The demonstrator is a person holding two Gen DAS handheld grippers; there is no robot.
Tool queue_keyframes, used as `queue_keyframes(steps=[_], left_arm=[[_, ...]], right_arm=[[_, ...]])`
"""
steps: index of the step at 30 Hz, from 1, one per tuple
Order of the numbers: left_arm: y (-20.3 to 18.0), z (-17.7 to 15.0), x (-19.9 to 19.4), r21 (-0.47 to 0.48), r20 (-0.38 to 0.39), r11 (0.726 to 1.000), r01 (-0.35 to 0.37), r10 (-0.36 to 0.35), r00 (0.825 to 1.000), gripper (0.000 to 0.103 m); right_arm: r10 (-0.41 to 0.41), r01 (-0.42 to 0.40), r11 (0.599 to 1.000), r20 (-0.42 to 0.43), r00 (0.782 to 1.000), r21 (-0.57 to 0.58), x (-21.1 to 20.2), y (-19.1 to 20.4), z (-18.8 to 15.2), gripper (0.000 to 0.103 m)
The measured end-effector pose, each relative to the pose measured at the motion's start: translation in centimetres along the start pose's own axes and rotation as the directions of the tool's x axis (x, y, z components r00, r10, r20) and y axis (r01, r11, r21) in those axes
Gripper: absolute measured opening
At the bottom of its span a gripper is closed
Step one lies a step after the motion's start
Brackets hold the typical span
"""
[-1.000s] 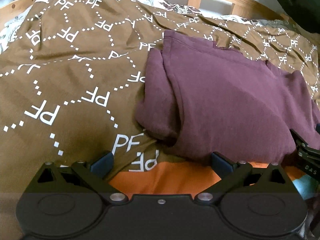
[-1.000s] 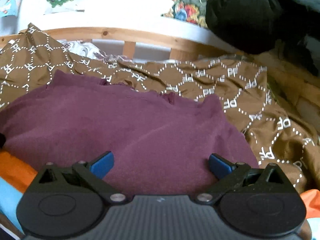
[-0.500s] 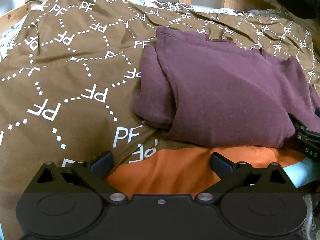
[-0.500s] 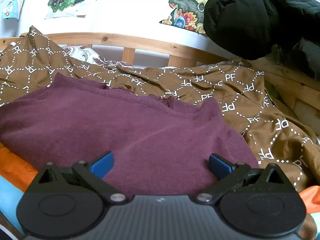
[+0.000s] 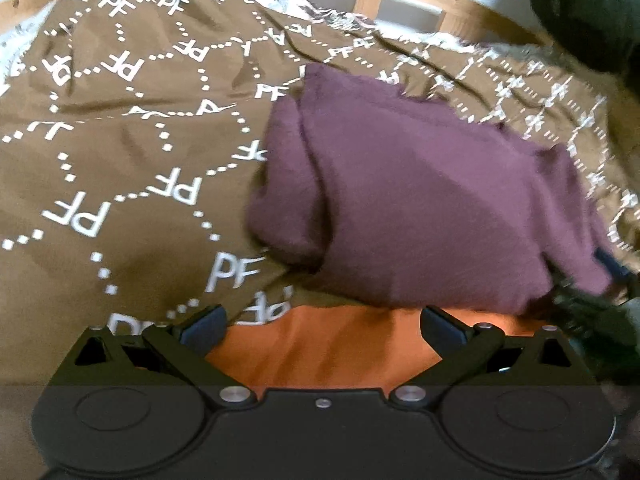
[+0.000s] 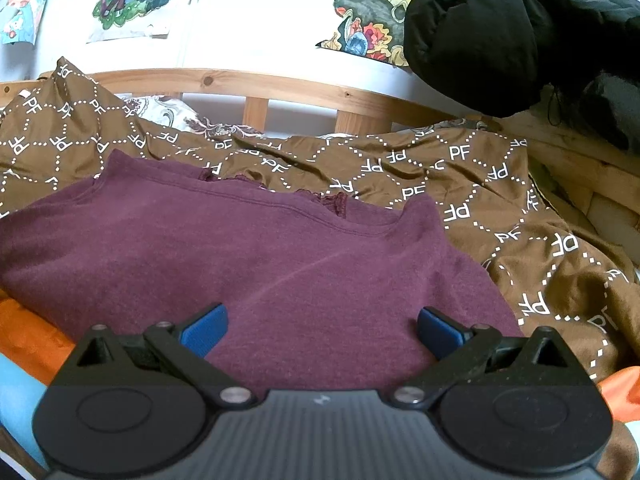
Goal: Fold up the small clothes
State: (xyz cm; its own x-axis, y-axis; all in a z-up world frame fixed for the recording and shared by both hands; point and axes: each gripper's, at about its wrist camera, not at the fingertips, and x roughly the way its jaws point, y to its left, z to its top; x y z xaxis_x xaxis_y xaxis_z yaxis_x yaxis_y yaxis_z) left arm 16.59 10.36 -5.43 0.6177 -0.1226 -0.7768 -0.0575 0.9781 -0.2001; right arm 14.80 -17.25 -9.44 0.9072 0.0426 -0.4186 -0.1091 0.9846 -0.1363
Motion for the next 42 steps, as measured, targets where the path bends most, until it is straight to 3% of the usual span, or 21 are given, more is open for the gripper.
queue_keyframes(steps=[4,11,16,22,27,32,42], left_arm=[[0.2,0.9,0.3,-0.061,0.005,0.997,0.05,-0.05,0.999,0.102],[1.2,2.7,2.5,-0.102,0.047,0.994,-0.027,0.032,0.998,0.102],[2.2,3.9,4.1,-0.137,0.04,0.99,-0.039,0.045,0.998,0.102],[1.2,4.7,4.6,-0.094,0.049,0.995,-0.041,0.046,0.998,0.102],[1.5,4.4,5.1,-0.073,0.054,0.997,-0.031,0.035,0.998,0.102],[2.0,3.8,5.1,-0.068,0.074,0.998,-0.008,0.013,0.997,0.102],[1.9,3.8,5.2,-0.063,0.074,0.998,-0.014,0.018,0.997,0.102]], right_arm=[[-0.002,0.002,1.0,0.002,1.0,0.0,0.0,0.0,0.0,0.103],[0.036,-0.035,0.998,-0.033,0.999,0.045,-0.1,-0.9,1.1,0.103],[0.038,-0.04,0.998,0.036,0.999,0.051,-0.7,-0.9,2.2,0.103],[0.062,-0.064,0.996,0.038,0.997,0.054,0.3,0.7,3.6,0.103],[0.038,-0.038,0.998,-0.008,0.999,-0.042,1.9,2.8,2.5,0.103],[0.04,-0.04,0.999,0.054,0.998,-0.012,1.4,2.7,0.8,0.103],[0.061,-0.062,0.998,0.053,0.997,0.016,1.6,2.1,0.7,0.103]])
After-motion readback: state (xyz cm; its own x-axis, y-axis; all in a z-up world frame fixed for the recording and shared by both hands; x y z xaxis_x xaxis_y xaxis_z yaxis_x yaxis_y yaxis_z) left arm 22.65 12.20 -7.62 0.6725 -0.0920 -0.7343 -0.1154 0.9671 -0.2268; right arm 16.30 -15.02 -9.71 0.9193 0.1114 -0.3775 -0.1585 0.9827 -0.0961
